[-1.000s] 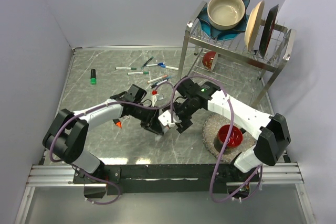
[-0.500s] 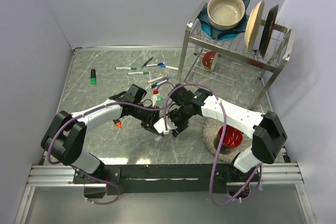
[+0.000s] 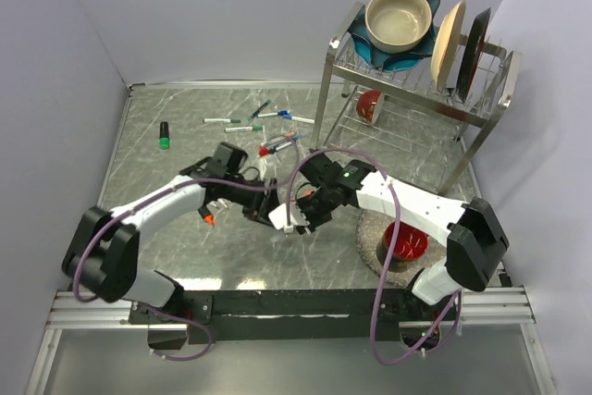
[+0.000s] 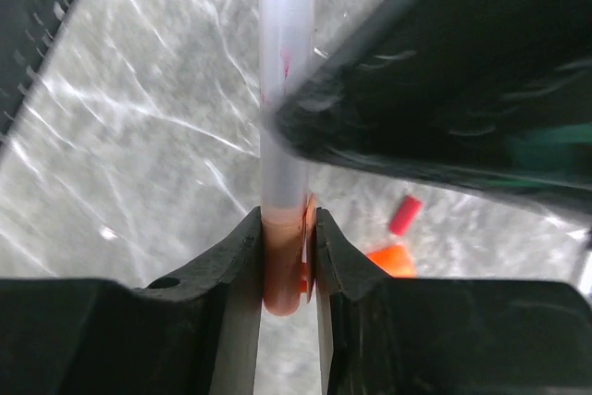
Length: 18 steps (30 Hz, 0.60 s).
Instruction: Open the pen caps
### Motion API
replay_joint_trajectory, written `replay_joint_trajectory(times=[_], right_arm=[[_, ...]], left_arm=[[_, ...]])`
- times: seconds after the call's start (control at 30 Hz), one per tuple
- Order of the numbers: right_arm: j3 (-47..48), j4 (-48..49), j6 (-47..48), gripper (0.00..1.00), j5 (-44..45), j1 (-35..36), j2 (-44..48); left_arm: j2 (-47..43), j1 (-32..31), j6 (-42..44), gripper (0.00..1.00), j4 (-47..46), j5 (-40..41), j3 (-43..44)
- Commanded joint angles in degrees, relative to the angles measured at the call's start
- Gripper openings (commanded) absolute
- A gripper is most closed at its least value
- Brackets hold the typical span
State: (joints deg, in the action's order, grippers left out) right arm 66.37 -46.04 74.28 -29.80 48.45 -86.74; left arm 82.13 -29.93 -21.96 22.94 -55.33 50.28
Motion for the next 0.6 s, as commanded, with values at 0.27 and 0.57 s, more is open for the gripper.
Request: replay_joint_trajectory(times=[0.27, 0.57], right_arm=[[-3.52, 24.81, -54.99, 0.00, -36.00, -14.07, 3.52], [-15.65, 76.02, -108.25, 0.00, -43.41, -15.22, 0.44]], left_arm=[[-19.28, 8.22, -19.08, 0.96, -31.00, 13.58, -8.60], [-24.21, 7.96, -30.16, 0.99, -58.52, 15.77, -15.30]])
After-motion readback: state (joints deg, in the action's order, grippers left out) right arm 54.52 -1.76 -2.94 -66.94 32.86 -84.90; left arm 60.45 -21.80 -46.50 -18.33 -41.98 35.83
